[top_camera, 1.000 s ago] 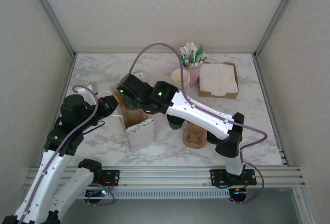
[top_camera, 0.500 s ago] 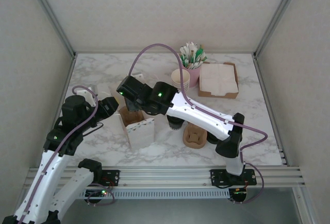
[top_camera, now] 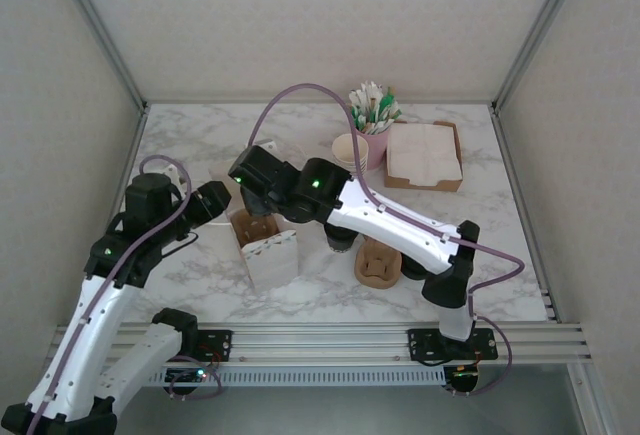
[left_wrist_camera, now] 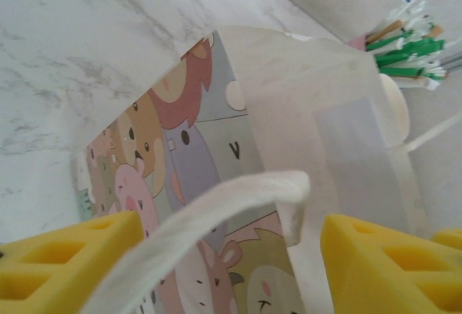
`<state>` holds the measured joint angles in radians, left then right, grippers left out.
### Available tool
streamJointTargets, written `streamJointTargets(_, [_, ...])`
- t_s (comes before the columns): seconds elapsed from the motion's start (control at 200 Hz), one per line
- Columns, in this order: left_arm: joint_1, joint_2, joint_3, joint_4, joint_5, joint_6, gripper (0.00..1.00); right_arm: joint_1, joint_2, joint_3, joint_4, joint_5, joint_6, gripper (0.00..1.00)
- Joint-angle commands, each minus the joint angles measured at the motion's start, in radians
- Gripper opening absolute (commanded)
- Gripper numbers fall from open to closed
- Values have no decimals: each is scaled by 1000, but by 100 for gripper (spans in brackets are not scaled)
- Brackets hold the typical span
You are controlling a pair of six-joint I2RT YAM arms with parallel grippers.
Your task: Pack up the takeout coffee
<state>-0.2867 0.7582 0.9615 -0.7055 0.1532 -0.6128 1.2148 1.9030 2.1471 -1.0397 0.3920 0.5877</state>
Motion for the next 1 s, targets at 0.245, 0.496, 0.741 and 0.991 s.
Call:
streamJointTargets(0.245, [-9, 4, 119, -132, -59, 35, 88, 14, -61, -10, -3, -15, -34, 47])
streamJointTargets(0.496, [-9, 24, 214, -264, -162, 110, 100, 15, -68, -12, -1, -21, -38, 48])
streamJointTargets(0.741, [-9, 37, 280, -324, -241, 151, 100, 14, -77, -14, -11, -14, -49, 50])
streamJointTargets(0.991, [-9, 39, 337, -340, -277, 144, 100, 15, -85, -19, -20, -7, -54, 52])
